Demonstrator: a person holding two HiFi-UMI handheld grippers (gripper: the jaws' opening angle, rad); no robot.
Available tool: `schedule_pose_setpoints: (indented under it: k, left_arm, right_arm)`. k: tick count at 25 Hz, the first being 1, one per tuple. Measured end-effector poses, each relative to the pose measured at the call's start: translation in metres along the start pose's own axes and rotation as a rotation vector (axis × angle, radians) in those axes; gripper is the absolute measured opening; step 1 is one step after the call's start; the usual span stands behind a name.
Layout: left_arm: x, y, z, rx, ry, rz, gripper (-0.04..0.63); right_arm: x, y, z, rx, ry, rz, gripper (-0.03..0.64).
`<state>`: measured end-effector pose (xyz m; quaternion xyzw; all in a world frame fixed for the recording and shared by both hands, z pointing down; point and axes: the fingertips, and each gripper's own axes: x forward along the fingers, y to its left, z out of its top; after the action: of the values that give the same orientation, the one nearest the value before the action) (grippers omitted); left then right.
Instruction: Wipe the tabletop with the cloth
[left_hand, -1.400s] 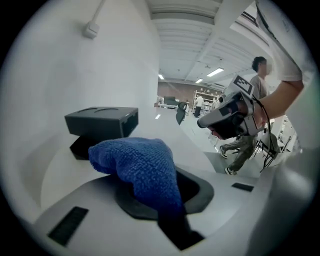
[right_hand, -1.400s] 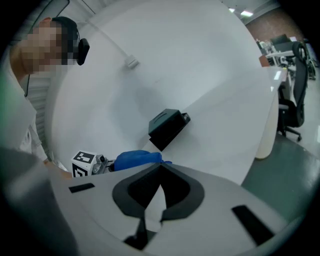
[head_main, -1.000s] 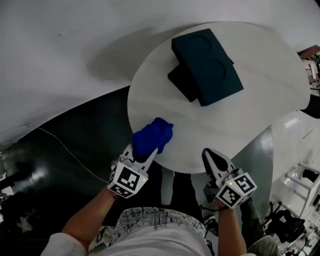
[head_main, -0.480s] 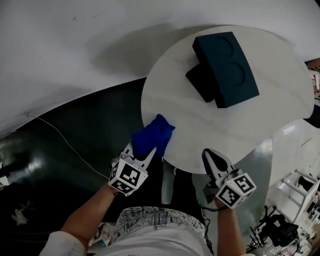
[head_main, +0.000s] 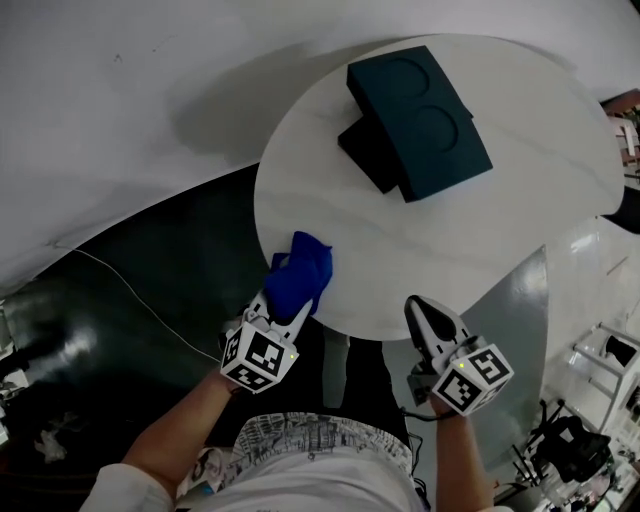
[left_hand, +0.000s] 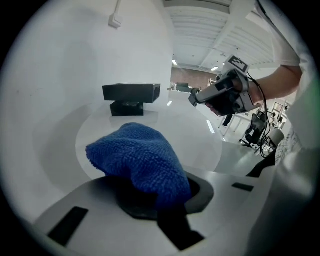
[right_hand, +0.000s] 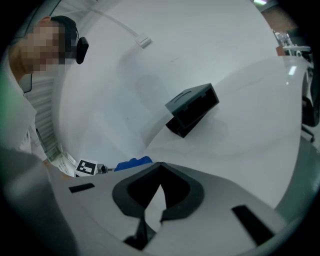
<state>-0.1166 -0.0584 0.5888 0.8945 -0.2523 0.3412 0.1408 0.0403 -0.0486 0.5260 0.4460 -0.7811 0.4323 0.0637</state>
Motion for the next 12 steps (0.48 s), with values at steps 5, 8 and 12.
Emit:
schedule_pose_setpoints:
  k: [5,8,12]
  left_arm:
    - [0.025,-0.030,0.019,0.032,0.005,-0.049,0.074]
    - [0.040,-0.054,0.033,0.044,0.004,-0.080,0.074]
    - [0.060,-0.087,0.050,0.074,0.003,-0.126,0.074]
  right_arm:
    - [-0.025,-0.024,0.003,0.027,-0.035,-0.028,0.006]
    - [-0.046,-0.038,0.002,0.046,-0.057,-0.043,0.006]
    - [-0.070,-0.056,0.001,0.064,-0.081,-0.062,0.006]
